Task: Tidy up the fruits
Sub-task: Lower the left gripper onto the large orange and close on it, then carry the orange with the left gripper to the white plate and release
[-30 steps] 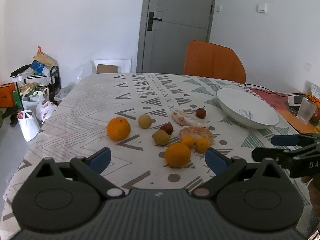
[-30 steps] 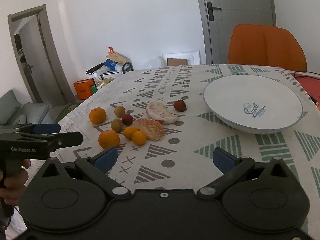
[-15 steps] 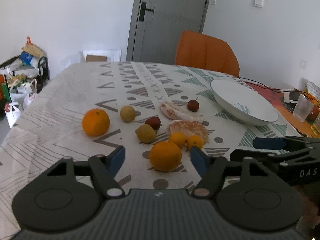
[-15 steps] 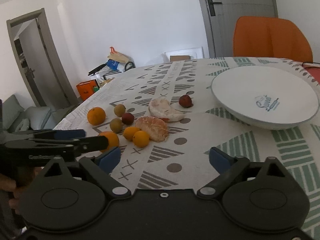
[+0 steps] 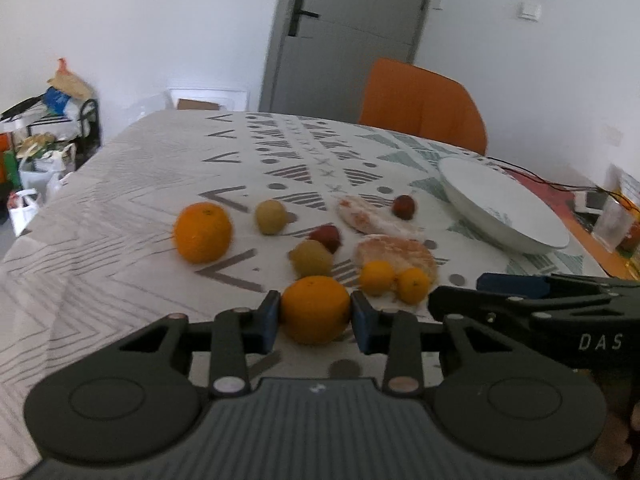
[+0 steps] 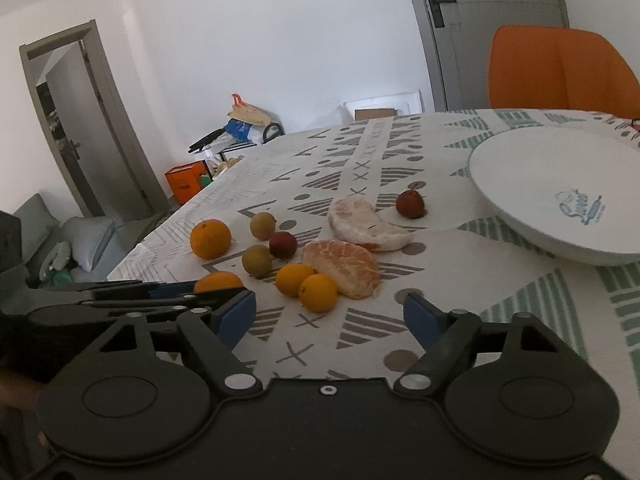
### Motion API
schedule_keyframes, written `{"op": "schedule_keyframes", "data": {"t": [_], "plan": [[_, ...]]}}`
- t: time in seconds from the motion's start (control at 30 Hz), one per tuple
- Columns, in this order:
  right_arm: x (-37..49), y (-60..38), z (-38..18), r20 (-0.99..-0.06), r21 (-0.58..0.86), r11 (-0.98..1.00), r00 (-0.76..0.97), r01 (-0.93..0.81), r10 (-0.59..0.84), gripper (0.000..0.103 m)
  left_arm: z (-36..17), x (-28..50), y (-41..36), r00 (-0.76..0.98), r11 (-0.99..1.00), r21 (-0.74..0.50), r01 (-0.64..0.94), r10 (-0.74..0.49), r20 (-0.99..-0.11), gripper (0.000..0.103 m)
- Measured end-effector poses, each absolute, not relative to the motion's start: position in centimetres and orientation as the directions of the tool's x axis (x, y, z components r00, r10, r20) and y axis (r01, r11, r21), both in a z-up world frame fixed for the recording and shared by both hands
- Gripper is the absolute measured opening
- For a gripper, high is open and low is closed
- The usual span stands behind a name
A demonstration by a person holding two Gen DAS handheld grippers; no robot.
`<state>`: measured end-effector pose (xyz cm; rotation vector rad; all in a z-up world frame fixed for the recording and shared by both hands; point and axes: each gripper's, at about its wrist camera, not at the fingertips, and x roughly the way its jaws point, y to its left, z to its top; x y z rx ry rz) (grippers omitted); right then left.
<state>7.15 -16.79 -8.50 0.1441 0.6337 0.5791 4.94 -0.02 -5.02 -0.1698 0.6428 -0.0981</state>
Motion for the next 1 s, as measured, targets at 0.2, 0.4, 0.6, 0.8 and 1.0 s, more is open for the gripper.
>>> {"op": "schedule_keyframes", "data": {"t": [0.2, 0.4, 0.6, 0.8, 1.0], "plan": [[7.6, -15.4, -8.7, -0.526, 0.289, 0.834, 0.65, -0.47, 0.548, 0.075, -4.7, 4.4, 1.9, 0.796, 0.981, -0.193, -0.02, -0.101, -0.596, 0.036], [8.0, -13.9, -9.1, -0.538, 0.263, 0.839, 0.649, -0.477, 0.538, 0.065, -4.3, 3.8, 3.2, 0.799, 0.979, -0.198, -0.056, -0.075, -0.596, 0.036], [8.0, -14.7, -9.0, -0.536, 0.293, 0.83, 0.638, -0.474, 0.553, 0.022, -3.9, 3.6, 3.2, 0.806, 0.98, -0.193, -0.055, -0.071, -0.588, 0.036], [7.3, -16.7, -8.0, -0.497, 0.3, 0.829, 0.664, -0.472, 0.559, 0.022, -3.1, 3.7, 2.2, 0.819, 0.982, -0.186, -0.027, -0.085, -0.568, 0.036], [6.9, -19.0, -6.8, -0.46, 0.302, 0.841, 0.704, -0.449, 0.541, 0.022, -2.3, 4.2, 0.6, 0.83, 0.984, -0.176, 0.006, -0.103, -0.548, 0.036]]}}
